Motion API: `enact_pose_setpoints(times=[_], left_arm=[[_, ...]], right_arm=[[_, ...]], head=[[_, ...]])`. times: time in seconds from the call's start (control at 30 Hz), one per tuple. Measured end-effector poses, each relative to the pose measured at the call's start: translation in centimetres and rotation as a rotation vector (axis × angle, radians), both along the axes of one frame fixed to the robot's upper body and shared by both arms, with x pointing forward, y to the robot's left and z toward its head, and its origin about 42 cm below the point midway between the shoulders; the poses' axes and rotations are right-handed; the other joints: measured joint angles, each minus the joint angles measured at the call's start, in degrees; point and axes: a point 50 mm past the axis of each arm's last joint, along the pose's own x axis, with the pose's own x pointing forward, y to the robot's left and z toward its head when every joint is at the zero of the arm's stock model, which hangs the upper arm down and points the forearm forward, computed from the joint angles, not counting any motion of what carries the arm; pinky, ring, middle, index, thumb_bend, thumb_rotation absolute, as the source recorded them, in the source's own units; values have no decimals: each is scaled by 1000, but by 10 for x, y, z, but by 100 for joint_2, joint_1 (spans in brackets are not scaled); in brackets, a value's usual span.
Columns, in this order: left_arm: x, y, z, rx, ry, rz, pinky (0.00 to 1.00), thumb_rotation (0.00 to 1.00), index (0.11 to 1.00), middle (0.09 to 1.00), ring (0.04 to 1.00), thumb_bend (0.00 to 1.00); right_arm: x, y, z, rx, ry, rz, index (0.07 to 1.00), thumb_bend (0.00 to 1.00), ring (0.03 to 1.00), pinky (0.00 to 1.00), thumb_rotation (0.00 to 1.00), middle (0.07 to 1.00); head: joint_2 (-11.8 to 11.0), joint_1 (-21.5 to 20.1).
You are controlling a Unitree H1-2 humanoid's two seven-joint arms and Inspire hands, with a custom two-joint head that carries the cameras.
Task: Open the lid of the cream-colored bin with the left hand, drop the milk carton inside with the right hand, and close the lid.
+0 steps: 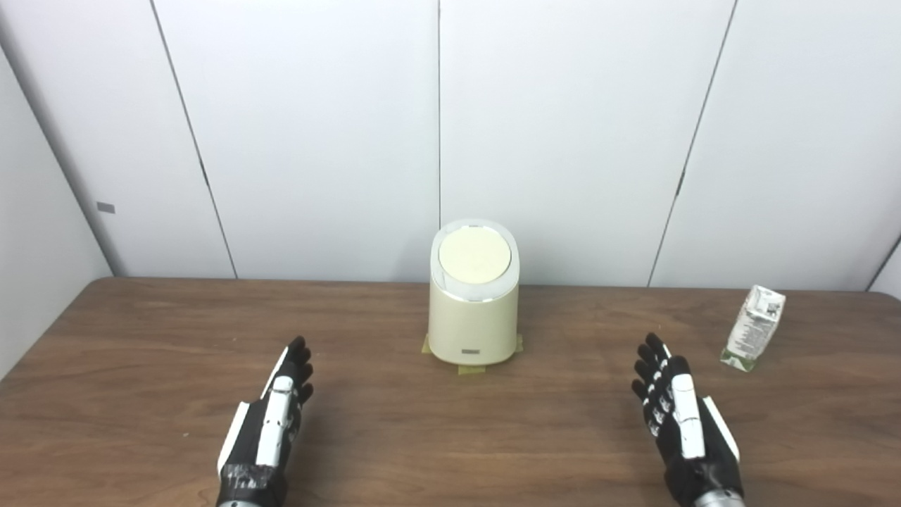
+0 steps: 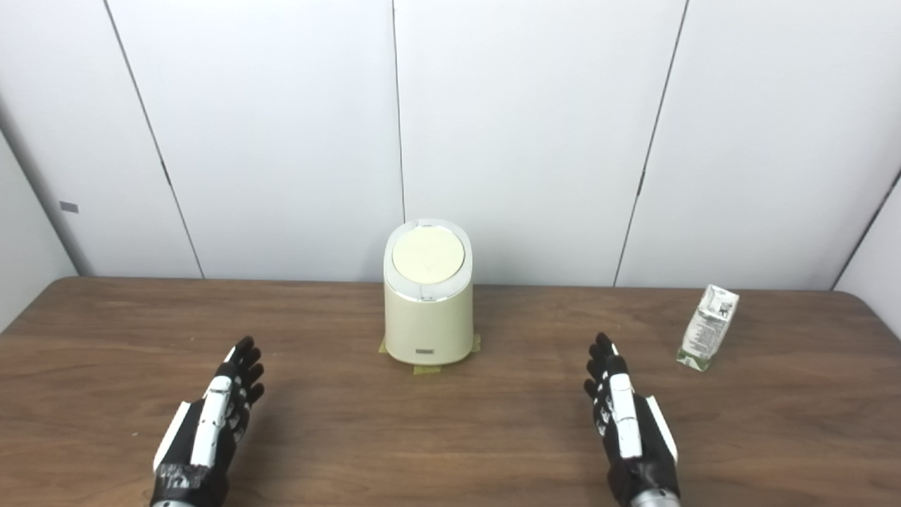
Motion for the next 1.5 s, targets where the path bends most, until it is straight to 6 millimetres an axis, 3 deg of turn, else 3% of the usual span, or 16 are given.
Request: enact_pose_setpoints(times=[1.5], left_arm=[[1,0,2,-27,13,-18,1000,1000,1000,1000,1000,372]], right_arm=[[0,-1,2,-15,-7,1,993,655,1000,1000,1000,1000]], head=[[35,18]])
